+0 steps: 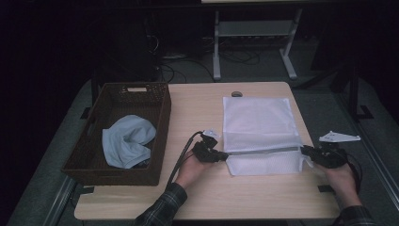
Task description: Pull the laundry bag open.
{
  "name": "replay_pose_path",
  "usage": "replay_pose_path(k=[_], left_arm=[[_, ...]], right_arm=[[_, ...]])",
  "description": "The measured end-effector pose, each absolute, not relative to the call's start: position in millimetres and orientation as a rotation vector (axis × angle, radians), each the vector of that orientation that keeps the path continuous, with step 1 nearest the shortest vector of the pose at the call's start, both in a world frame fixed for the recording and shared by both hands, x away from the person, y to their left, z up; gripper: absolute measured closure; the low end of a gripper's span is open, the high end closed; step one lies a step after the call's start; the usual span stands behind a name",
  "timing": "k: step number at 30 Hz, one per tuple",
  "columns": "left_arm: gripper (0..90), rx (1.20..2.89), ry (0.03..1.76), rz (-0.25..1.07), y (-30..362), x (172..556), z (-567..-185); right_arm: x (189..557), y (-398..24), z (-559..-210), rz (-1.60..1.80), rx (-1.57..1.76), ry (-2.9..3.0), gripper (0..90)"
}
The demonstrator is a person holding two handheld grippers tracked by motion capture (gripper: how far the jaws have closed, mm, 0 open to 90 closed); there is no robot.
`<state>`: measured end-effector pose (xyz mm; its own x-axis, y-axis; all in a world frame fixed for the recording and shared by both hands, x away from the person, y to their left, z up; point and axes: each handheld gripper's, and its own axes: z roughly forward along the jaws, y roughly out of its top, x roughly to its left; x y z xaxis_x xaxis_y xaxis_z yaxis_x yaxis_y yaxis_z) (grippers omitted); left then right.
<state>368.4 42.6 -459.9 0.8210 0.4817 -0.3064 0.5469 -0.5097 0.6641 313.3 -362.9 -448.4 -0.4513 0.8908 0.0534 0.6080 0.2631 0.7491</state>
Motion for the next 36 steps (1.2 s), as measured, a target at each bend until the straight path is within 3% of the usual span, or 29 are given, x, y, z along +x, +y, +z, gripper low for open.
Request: replay_pose_path(k=[7,14,23,29,36], left_arm=[[84.7,2.189,0.728,-0.113,28,372,-462],[59.9,2.197,0.717,-0.098,31,369,-460],[42.2,2.212,0.685,-0.058,47,361,-452],[34.5,2.225,0.666,-0.022,59,352,-448],[32.3,2.237,0.654,0.007,71,338,-443]], right_arm=[[322,-379,-453,1.022,1.402,2.115,79.4],[320,-379,-454,1.046,1.412,2.121,58.8],[314,-365,-447,1.074,1.358,2.135,39.5],[305,-355,-444,1.086,1.319,2.175,36.9],[292,-342,-440,1.102,1.274,2.214,35.3]])
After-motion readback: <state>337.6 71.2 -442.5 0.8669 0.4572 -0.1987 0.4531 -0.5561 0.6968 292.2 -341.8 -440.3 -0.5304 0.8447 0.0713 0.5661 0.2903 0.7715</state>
